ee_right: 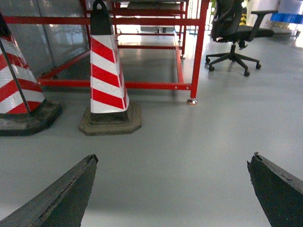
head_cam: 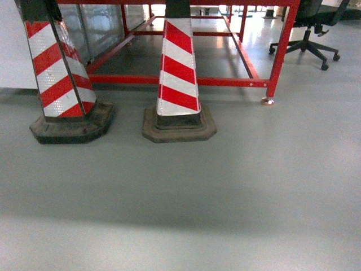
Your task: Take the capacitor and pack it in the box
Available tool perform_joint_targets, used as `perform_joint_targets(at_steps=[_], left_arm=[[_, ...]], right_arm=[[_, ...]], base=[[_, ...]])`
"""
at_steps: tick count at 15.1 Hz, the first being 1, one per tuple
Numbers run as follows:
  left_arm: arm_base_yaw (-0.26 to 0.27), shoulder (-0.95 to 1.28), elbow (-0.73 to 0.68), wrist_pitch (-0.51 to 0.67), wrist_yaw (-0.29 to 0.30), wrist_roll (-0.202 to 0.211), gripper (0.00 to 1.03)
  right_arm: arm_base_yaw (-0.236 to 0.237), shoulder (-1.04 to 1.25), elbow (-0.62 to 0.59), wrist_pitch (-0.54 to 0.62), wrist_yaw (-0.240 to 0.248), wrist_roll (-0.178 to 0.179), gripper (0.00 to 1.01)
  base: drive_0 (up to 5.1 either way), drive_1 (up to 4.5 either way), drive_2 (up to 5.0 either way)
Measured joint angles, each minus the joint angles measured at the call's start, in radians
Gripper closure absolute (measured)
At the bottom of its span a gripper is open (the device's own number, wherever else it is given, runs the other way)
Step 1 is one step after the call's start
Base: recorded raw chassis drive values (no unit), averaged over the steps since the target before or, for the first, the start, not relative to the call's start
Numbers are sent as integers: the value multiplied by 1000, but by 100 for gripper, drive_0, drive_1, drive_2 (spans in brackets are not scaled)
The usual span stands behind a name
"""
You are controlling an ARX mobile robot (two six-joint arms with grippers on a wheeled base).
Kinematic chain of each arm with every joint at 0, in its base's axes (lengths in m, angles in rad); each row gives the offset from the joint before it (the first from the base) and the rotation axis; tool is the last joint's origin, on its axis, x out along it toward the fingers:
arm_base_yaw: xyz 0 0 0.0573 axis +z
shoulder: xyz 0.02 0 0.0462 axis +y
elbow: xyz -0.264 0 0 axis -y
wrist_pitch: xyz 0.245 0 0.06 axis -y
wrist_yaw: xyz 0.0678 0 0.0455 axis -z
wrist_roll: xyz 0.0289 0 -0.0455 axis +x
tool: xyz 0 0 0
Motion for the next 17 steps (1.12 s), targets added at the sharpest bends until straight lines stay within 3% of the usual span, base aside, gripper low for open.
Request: perform_joint_targets(at_steps=[11, 17], left_arm=[[0, 0, 0, 2, 5, 0, 59], [0, 0, 0, 3, 6, 0, 59]], right_arm=[[0, 0, 0, -4, 2, 0, 3], [0, 0, 0, -3, 4, 0, 3]], base=[[-486, 254, 254], [1, 416, -415]])
